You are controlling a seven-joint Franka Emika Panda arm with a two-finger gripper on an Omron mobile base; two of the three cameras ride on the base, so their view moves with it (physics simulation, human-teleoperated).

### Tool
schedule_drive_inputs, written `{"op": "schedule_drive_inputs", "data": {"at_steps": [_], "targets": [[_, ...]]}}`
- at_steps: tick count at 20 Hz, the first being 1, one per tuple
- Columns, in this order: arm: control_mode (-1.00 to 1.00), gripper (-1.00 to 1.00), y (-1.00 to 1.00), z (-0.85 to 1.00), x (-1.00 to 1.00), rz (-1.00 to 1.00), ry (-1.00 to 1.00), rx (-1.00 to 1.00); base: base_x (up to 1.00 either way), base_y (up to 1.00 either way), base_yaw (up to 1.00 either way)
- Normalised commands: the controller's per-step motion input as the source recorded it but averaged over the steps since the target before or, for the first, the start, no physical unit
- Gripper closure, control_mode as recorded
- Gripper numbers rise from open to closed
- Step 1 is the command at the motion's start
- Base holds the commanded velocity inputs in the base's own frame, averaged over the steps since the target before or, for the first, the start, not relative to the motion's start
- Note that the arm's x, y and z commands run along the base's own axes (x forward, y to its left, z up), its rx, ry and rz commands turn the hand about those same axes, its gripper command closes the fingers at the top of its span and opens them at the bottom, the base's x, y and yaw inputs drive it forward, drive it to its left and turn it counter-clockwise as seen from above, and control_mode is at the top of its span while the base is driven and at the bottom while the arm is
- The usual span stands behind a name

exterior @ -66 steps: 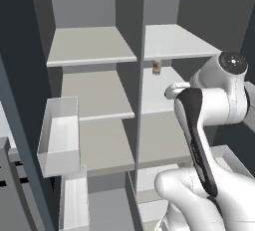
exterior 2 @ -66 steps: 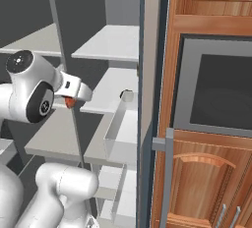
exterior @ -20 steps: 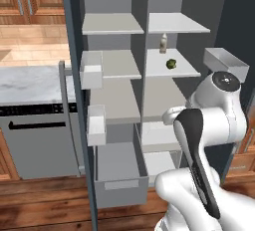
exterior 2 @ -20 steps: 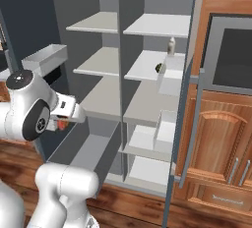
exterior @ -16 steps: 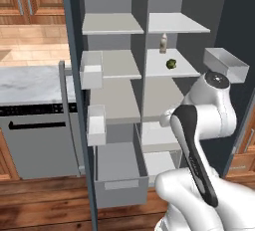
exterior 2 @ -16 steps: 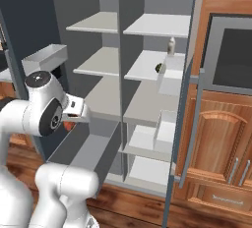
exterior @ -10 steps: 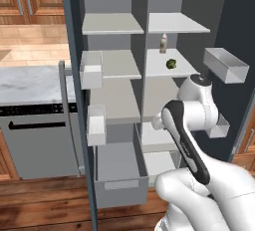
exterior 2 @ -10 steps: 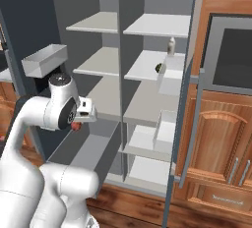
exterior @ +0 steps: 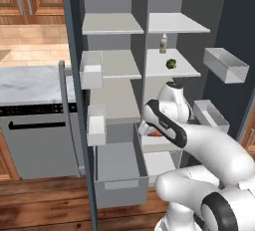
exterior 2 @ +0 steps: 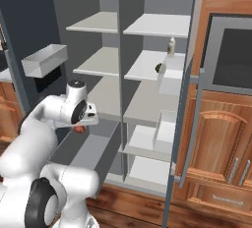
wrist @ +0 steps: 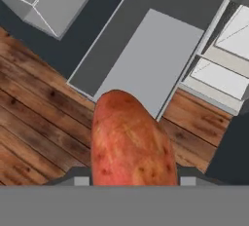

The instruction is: Take the sweet potato and broccoli from the fridge shelf and place them in the freezer drawer to begin freezing them.

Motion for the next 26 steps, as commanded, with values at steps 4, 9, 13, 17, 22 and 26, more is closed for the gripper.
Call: {"op": "schedule_drive_inputs", "data": {"at_steps": [4, 9, 13, 17, 22, 26], "targets": [[-1.00, 1.00, 0.29, -0.64, 0.77, 0.17, 0.18, 0.00, 0.00, 0.00, 0.00], [-1.00, 1.00, 0.07, -0.61, 0.59, 0.16, 0.13, 0.00, 0.00, 0.00, 0.00], [-1.00, 1.00, 0.00, -0.63, 0.44, 0.14, 0.06, 0.00, 0.00, 0.00, 0.00], [-1.00, 1.00, 0.00, -0.64, 0.37, 0.12, 0.02, 0.00, 0.00, 0.00, 0.00], [-1.00, 1.00, 0.00, -0.67, 0.28, 0.11, 0.00, 0.00, 0.00, 0.00, 0.00], [-1.00, 1.00, 0.02, -0.70, 0.19, 0.10, 0.00, 0.00, 0.00, 0.00, 0.00]]}}
